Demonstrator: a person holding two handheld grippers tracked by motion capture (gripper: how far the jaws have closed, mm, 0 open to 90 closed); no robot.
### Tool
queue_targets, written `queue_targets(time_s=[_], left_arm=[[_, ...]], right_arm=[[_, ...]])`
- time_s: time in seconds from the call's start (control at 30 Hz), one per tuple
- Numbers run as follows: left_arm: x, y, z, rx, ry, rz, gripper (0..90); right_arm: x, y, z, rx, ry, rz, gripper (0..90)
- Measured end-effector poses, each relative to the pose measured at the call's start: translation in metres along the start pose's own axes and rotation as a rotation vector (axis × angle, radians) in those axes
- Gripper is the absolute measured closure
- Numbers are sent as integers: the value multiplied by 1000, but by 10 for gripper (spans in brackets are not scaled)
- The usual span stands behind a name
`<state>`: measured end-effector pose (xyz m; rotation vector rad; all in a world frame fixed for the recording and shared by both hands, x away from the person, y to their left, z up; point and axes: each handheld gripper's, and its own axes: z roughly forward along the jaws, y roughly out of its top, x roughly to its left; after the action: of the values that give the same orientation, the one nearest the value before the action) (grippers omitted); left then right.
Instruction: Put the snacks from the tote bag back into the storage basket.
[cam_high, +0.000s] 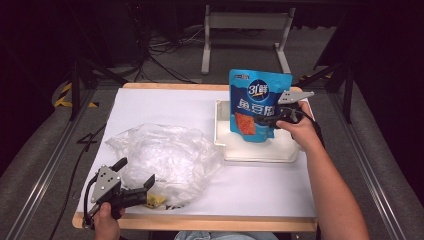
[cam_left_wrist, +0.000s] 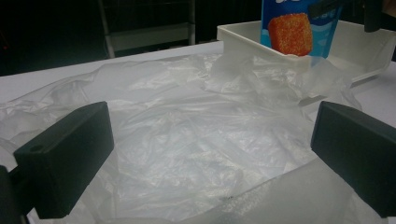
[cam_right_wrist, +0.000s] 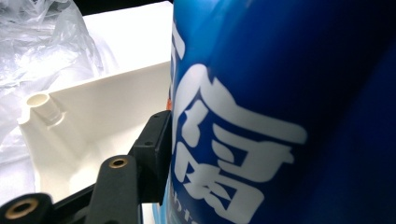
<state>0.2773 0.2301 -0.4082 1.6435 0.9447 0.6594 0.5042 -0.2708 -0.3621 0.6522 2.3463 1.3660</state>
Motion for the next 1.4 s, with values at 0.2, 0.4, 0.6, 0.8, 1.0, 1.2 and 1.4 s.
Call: queue_targets(time_s=[0.2, 0.4, 0.6, 0.8, 1.0, 1.2, 1.4], left_arm=[[0, 0, 0, 1, 1, 2, 2], [-1, 0, 0, 5, -2, 3, 2], [-1, 0, 0, 6, -2, 3, 1], [-1, 0, 0, 12, 0, 4, 2], [-1, 0, 1, 4, -5, 7, 2], [-1, 0, 4, 7, -12, 11, 2], [-2, 1, 3, 8, -11, 12, 2]], right_arm=[[-8, -3, -7, 19, -12, -6, 421], [-13, -3, -15, 54, -62, -27, 276], [-17, -7, -21, 56, -129, -19, 212], [-11, -5, -23, 58, -148, -10, 172], [-7, -3, -24, 57, -163, 9, 127], [1, -2, -35, -16, -171, 44, 80], [8, 2, -51, -88, -168, 75, 66]])
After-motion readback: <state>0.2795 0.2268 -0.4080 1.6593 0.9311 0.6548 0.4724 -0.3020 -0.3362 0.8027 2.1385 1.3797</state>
